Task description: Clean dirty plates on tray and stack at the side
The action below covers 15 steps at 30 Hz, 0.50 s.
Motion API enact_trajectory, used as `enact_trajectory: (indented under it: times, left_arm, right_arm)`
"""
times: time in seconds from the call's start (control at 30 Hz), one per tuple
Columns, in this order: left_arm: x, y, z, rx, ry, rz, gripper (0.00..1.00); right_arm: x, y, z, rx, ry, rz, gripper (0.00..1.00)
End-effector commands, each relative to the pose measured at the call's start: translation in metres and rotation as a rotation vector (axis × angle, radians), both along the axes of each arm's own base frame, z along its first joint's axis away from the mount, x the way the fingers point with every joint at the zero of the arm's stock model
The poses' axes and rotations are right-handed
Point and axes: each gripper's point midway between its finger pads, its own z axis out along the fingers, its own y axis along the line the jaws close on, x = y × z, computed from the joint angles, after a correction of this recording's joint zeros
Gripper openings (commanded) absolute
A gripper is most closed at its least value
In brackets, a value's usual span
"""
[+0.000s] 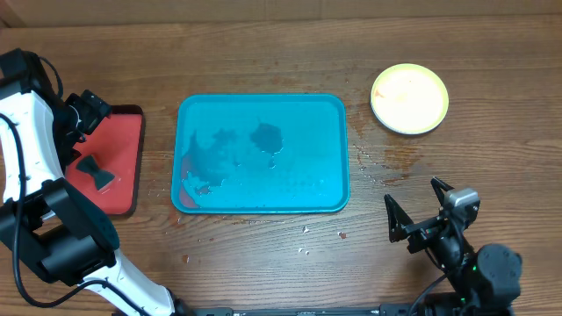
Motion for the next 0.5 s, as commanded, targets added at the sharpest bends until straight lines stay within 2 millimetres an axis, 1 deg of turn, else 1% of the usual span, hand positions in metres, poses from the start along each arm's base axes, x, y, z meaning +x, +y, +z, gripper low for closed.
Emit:
enact_trajectory:
  times: [0.0, 0.33, 0.47]
  left_arm:
    - [0.003, 0.002, 0.015, 0.021, -0.037, -0.002, 1.00]
    - [0.003, 0.002, 0.015, 0.021, -0.037, -0.002, 1.00]
    - [0.003, 0.003, 0.015, 0.021, -0.037, -0.002, 1.00]
  right_arm:
    - [0.001, 0.001, -0.004, 0.007, -0.065, 0.003, 1.00]
    - [0.018, -0.010, -0.003, 0.011, -0.211, -0.068, 1.00]
    - [0.021, -0.012, -0.005, 0.014, -0.250, -0.079, 1.00]
